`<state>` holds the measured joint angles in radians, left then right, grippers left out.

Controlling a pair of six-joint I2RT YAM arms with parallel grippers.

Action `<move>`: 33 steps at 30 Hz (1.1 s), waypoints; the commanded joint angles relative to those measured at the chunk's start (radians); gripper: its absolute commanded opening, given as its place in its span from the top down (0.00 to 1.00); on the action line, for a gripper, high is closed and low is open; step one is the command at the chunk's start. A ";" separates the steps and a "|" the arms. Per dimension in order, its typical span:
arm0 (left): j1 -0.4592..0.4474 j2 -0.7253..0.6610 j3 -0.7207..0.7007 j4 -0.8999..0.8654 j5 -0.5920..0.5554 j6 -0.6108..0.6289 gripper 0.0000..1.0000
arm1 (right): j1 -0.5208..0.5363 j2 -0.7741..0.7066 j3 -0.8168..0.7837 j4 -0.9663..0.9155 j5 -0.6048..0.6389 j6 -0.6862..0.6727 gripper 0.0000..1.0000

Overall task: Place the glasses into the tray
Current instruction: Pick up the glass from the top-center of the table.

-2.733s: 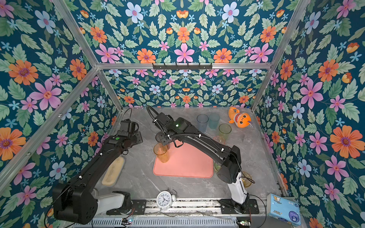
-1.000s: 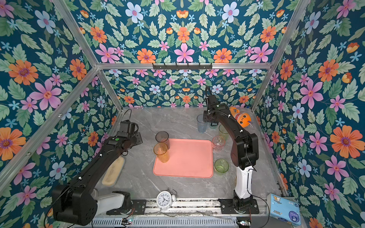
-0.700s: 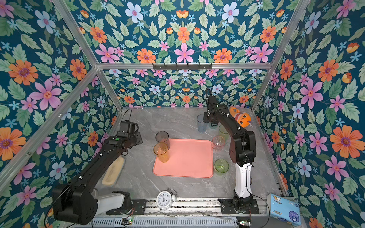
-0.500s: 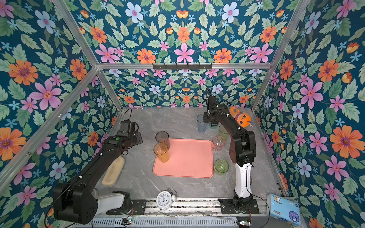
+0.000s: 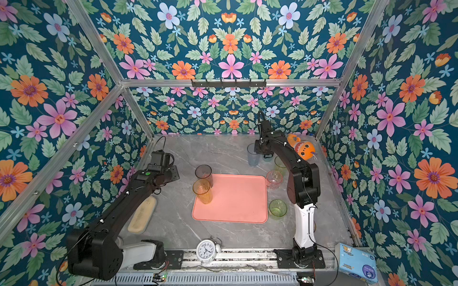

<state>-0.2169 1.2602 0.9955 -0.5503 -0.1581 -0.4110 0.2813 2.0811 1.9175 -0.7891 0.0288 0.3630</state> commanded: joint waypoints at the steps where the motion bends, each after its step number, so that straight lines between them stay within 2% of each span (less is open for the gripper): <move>1: 0.001 -0.001 0.002 0.007 -0.004 0.009 0.46 | 0.001 0.002 0.006 -0.012 -0.002 -0.006 0.76; 30: 0.002 -0.030 0.006 -0.003 0.018 0.001 0.46 | 0.001 -0.009 0.017 -0.042 -0.038 -0.027 1.00; 33: 0.002 -0.033 0.003 -0.003 0.018 0.000 0.46 | 0.003 -0.031 0.017 -0.055 -0.054 -0.025 1.00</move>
<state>-0.2161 1.2320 0.9977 -0.5510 -0.1390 -0.4114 0.2813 2.0792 1.9324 -0.8261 -0.0013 0.3359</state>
